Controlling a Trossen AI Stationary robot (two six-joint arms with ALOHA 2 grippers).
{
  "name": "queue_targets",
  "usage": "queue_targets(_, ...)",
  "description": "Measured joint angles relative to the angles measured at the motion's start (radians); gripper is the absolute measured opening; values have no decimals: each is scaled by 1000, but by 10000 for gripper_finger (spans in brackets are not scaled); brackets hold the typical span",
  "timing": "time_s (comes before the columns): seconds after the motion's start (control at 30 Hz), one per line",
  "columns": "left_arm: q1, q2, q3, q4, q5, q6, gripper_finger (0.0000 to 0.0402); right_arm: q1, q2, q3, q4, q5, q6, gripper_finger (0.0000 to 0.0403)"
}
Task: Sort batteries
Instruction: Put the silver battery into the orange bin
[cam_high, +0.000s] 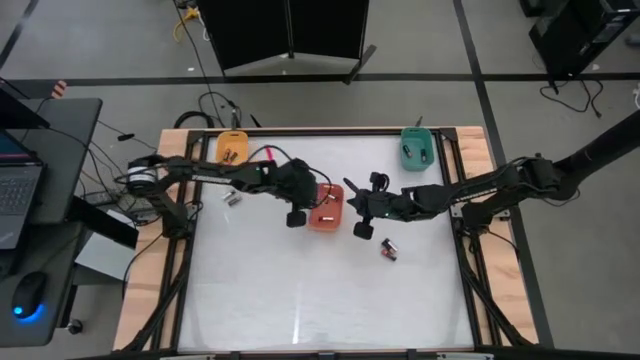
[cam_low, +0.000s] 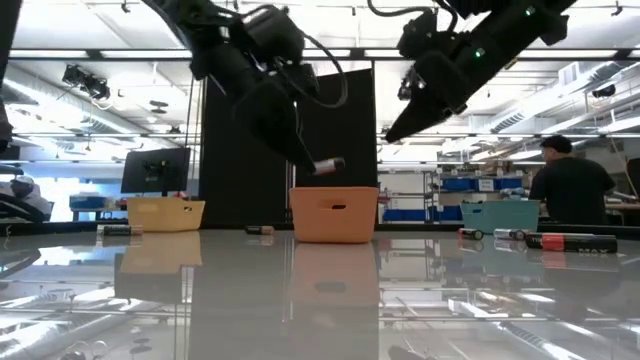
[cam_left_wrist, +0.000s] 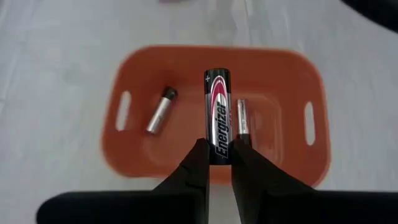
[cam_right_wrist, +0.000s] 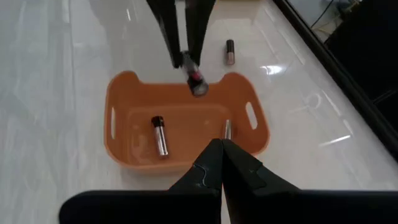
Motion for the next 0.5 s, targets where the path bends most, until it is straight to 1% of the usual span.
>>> queue_targets(0.13,-2,98,52,-32,-3,28,46,0,0,-53,83,-5,7,12)
queue_targets(0.27,-2,167,104,-56,-6,38,46,0,0,-68,102,-10,28,11)
queue_targets(0.37,-2,201,131,-82,-22,56,46,-1,0,-70,104,-11,30,11)
queue_targets(0.5,-2,216,150,-80,-42,64,46,-1,0,-70,113,-11,29,11)
